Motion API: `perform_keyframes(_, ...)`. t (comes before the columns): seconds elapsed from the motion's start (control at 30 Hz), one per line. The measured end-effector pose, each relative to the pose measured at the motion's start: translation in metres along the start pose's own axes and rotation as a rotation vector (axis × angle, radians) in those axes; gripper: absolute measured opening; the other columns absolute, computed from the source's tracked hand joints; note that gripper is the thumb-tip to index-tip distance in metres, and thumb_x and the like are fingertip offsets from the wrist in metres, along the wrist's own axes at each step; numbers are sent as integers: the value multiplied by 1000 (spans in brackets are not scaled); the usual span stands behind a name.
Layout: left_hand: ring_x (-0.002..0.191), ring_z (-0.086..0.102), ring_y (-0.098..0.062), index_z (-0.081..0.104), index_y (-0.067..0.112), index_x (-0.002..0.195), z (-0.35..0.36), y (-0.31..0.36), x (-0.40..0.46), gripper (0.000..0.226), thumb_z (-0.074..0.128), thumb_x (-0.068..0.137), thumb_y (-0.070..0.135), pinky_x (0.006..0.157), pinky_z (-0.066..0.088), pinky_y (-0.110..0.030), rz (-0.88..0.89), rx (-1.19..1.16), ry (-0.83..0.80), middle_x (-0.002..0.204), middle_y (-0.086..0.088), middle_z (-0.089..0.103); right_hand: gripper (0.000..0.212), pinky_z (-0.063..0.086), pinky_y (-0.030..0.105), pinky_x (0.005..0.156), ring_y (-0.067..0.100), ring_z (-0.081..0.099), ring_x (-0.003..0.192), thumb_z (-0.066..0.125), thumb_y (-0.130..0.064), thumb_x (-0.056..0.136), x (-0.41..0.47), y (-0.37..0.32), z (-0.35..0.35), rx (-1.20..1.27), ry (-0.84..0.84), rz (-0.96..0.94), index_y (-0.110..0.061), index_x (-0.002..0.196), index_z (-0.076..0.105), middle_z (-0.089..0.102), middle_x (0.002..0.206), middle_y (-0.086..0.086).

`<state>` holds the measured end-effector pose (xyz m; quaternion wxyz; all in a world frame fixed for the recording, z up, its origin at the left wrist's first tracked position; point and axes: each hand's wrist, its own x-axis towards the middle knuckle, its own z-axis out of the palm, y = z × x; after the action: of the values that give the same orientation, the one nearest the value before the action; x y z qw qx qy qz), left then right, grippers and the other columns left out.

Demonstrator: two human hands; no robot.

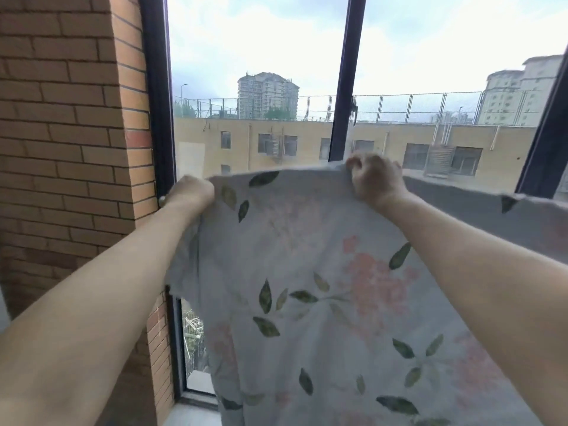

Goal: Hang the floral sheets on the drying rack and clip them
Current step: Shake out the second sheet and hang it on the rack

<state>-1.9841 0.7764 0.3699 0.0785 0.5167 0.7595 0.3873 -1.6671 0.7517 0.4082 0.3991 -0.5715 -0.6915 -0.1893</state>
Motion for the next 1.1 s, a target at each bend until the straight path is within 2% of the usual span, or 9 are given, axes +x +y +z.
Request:
perform_keyframes(0.07,114,57,-29,64,0,118,17,-7,-10,39,45,95,25,95,44,-34,134,98,-216,121,-14,63,29,44,35,77,28,58,84,39,-30,100,-18,11,9,-20,-148,14,-16,98,64,67,95,10)
perform_keyframes(0.13,95,56,-23,67,0,103,28,7,-29,24,53,87,11,77,45,-30,253,-147,-433,99,-10,62,29,40,34,69,25,52,78,39,-34,101,-22,18,3,2,-179,40,-16,94,61,60,88,8)
perform_keyframes(0.23,101,54,-17,61,15,114,38,48,-64,23,54,93,22,74,44,-24,437,-390,-608,108,1,58,35,40,34,67,27,54,79,36,-38,101,-21,25,-9,-17,-231,53,-14,85,57,58,85,8)
perform_keyframes(0.3,105,55,-13,57,22,128,49,79,-78,36,53,97,38,79,47,-26,624,-332,-522,114,8,56,40,44,36,71,29,56,82,33,-41,101,-23,29,-10,-39,-249,77,-15,85,58,61,89,9)
perform_keyframes(0.37,96,62,-13,64,27,116,62,104,-89,28,56,94,42,76,50,-28,814,-250,-439,102,12,64,41,39,34,69,28,53,81,32,-41,101,-27,29,-9,-56,-244,66,-14,91,61,59,89,9)
perform_keyframes(0.57,78,65,-15,71,17,95,73,127,-100,20,53,97,23,71,52,-28,1010,-190,-214,84,2,71,38,36,34,68,26,48,76,22,-32,96,-41,55,-21,-211,-200,70,-14,87,54,59,90,11)
perform_keyframes(0.73,78,58,-22,56,13,87,76,136,-100,16,44,96,12,66,48,-35,982,-60,-153,86,-5,62,40,34,37,81,30,55,83,24,-36,94,-76,113,-35,-288,40,123,-14,81,55,66,90,13)
perform_keyframes(0.9,80,52,-24,50,11,90,73,141,-110,15,38,98,8,67,35,-29,875,-220,9,89,-6,54,18,28,30,79,25,49,92,39,-21,99,-73,112,-51,-151,-11,70,-16,85,49,53,87,3)
perform_keyframes(1.1,87,55,-30,56,9,103,42,147,-92,22,36,101,19,73,42,-35,760,-256,204,98,-13,60,15,37,33,89,17,41,89,39,-13,98,-37,73,-63,-64,96,20,-14,86,50,53,90,3)
